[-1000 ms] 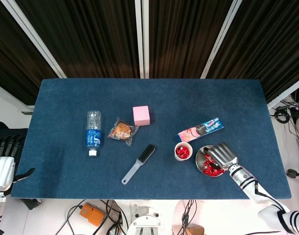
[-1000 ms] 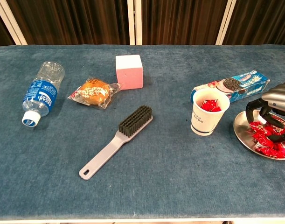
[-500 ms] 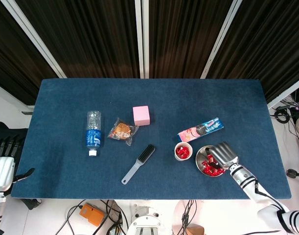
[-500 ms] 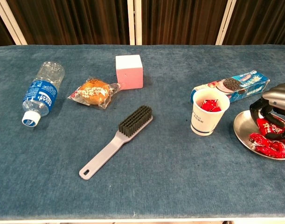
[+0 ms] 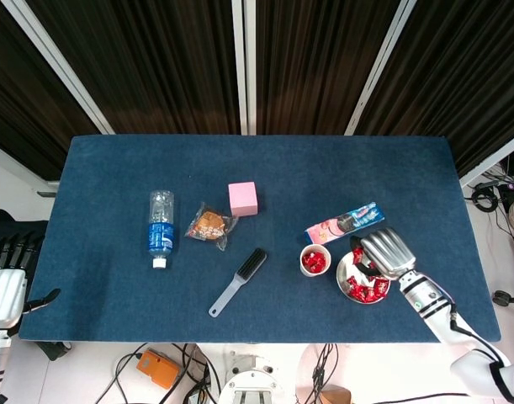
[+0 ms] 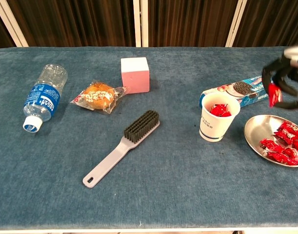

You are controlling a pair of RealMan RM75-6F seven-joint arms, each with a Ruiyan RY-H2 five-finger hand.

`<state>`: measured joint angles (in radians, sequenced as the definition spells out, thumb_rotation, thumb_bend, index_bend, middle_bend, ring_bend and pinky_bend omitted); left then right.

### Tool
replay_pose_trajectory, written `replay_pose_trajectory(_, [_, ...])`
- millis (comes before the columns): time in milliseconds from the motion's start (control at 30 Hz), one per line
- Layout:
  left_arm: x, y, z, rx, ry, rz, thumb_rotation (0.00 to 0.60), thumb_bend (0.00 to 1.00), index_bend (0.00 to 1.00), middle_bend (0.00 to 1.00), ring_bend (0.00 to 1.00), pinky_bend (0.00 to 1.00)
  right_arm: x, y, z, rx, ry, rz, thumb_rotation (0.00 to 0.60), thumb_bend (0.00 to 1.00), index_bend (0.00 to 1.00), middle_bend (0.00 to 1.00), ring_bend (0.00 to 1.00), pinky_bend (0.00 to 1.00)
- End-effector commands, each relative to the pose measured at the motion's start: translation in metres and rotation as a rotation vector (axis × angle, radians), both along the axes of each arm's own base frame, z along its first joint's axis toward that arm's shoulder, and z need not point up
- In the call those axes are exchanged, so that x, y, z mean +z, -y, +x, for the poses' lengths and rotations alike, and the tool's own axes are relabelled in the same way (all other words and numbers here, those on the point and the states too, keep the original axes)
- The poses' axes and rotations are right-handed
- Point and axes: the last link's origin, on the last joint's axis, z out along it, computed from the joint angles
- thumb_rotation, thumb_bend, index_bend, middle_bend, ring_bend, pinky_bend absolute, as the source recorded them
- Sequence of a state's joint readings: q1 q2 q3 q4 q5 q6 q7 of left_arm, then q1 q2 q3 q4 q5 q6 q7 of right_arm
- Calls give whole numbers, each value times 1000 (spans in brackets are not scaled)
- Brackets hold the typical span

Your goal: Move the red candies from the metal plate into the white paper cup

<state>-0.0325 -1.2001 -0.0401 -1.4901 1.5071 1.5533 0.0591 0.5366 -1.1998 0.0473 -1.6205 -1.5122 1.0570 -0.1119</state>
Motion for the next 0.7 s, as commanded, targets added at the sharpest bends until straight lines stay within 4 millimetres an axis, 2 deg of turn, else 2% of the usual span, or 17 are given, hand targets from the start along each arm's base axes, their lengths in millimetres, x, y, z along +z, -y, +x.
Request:
replay_pose_trajectory(33, [0,0,1,-1,1,0,600,0,100,57,0,0,4,9,26,51,46,6,600,532,650,805,951,1000])
replay_pose_trajectory(267, [-2,0,0,4,4,-7,600,0,100,57,0,0,-27,14,48,82,50,92,600,532,631,805,951,1000])
replay_pose_trajectory(433, [-1,-1,0,-2,4,-2,600,0,100,57,0,0,-44,14,53,100,26,123,600,531,588,804,951,1000])
replay_pose_trajectory(700, [-2,-1,-3,5,8,-6,600,0,100,57,0,0,-44,10,49,97,29,119,600,521,470,805,951,1000])
